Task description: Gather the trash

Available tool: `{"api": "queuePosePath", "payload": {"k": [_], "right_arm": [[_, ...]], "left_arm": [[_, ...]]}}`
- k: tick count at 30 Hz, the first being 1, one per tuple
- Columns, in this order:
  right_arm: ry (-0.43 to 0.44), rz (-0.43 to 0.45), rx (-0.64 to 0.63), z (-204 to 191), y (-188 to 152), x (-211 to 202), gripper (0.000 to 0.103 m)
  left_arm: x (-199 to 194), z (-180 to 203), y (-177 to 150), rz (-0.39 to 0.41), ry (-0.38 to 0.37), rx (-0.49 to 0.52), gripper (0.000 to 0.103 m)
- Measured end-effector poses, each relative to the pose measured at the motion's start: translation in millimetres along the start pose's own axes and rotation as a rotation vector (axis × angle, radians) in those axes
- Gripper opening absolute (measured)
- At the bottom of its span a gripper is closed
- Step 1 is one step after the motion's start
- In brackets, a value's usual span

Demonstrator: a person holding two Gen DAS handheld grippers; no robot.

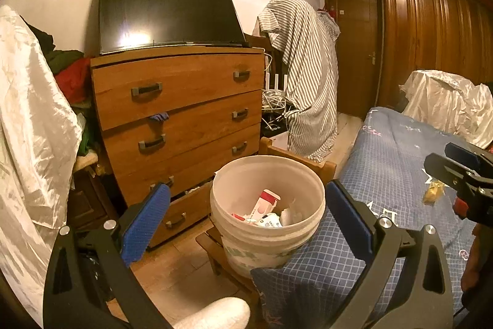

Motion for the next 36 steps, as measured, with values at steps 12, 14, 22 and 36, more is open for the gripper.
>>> {"api": "queuePosePath", "payload": {"k": [12,14,22,36], "right_arm": [[0.013,0.0,0.011,-6,-3,11,0.093],[0.013,-0.002,0.013,-6,-4,12,0.093],[0.023,-0.02,0.011,-8,-6,18,0.093],[0.026,-0.024,0.008,-10,-8,22,0.095]], "left_arm": [[-12,15,8,0.035,-0.025,0.007,0.097],[-11,15,8,0.034,-0.025,0.008,0.097],[-6,15,5,0.021,-0.024,0.011,0.097],[8,8,-5,-0.025,0.004,0.0,0.097]]}}
Point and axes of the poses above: each gripper's, at about its wrist camera, not at the fingertips, and x roughly the way its jaws point, z to its right, y to its top, the point moved 7 cm from there along x, roughly the way its jaws point, and after that the axes turned 3 degrees about x, right-handed, at the moved point
